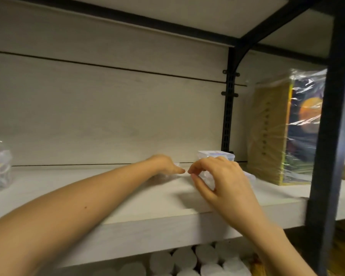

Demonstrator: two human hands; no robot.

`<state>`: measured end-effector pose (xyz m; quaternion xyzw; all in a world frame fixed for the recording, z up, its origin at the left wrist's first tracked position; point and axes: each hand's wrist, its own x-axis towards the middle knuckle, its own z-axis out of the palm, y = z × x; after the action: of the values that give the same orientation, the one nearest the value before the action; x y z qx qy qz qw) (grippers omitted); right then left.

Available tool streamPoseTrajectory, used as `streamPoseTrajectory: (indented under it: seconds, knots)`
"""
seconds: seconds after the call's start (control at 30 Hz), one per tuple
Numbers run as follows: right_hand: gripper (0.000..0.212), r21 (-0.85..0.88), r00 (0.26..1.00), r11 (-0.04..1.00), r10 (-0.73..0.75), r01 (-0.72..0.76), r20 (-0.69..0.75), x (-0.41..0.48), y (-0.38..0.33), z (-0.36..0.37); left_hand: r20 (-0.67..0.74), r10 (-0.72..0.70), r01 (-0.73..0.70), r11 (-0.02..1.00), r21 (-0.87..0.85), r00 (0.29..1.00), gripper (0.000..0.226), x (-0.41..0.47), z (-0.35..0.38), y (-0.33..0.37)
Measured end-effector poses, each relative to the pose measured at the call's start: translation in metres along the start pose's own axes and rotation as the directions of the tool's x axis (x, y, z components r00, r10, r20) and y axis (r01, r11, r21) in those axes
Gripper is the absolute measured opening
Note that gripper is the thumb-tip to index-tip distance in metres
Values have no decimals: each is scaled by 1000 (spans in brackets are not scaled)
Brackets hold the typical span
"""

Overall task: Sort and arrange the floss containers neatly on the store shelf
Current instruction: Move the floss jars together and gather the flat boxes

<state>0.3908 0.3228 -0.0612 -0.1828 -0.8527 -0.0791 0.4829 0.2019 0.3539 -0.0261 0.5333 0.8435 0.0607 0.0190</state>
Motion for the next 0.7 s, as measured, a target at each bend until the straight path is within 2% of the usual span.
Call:
streamPoseTrajectory:
  seconds: [0.1,0.2,0.3,0.37,0.47,0.53,0.7]
  knots:
    - [10,0,1000,1000,22,-22,20,0,4,-1,7,7,-7,1000,-24,1000,35,5,1,-5]
    - [14,37,998,998,47,-49,51,-1,9,-1,-42,25,-30,990,-134,999,43,-11,-11,-18]
    - [16,153,996,985,78,-83,44,-1,10,-4,-226,132,-163,979,-125,965,46,-47,-26,-41]
    - [23,251,995,962,97,-103,40,-1,8,-6,-371,157,-262,932,-252,915,52,-84,-30,-56]
    - [46,403,988,904,105,-141,109,-2,-2,-13,-471,159,-387,809,-441,868,53,-145,-31,-72]
    - [59,493,978,858,51,-146,200,-1,-13,-16,-514,141,-427,758,-494,846,61,-177,-26,-82]
    - [79,621,935,783,-185,-46,302,-2,-42,-9,-586,173,-490,753,-440,792,72,-221,-5,-91]
